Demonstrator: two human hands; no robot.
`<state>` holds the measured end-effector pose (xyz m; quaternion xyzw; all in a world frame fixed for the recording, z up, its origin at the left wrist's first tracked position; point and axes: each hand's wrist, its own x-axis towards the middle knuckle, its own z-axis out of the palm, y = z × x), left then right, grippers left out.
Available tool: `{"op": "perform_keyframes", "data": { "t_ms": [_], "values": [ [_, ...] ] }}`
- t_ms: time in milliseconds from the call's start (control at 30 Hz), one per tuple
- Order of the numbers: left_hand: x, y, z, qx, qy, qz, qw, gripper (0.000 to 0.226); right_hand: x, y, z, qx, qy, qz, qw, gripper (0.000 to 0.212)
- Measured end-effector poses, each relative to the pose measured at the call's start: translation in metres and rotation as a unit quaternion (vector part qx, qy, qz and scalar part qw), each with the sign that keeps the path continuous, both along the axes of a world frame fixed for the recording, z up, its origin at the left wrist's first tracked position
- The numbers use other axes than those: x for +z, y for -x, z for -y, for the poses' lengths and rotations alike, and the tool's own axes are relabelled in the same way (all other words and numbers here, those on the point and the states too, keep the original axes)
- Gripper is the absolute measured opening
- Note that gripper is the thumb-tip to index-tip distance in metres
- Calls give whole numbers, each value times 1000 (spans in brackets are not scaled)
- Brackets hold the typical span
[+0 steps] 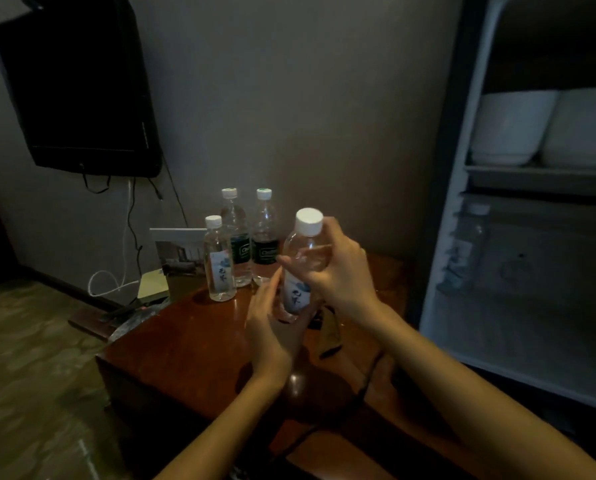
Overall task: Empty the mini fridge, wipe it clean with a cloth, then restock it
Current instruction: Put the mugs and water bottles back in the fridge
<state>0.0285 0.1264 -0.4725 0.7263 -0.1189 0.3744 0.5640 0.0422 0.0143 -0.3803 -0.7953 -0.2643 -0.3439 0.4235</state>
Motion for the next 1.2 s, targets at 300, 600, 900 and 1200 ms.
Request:
{"op": "perform_keyframes", "data": {
  "t_ms": [300, 600, 900, 1200],
  "values": [
    [10, 63, 121, -142, 17, 26, 989, 68, 21, 93, 124, -79, -92, 9, 993, 58],
    [-1, 67, 207, -242, -72, -96, 963, 72, -7, 83, 215, -129, -154, -116, 973, 55],
    [-22, 64, 216, -253, -158, -129, 946, 78, -28, 69, 228, -114, -184, -118, 969, 63],
    [-26, 56, 197, -255, -326, -105, 904, 95, -85, 96, 228, -121, -189, -194, 955, 54]
  ]
}}
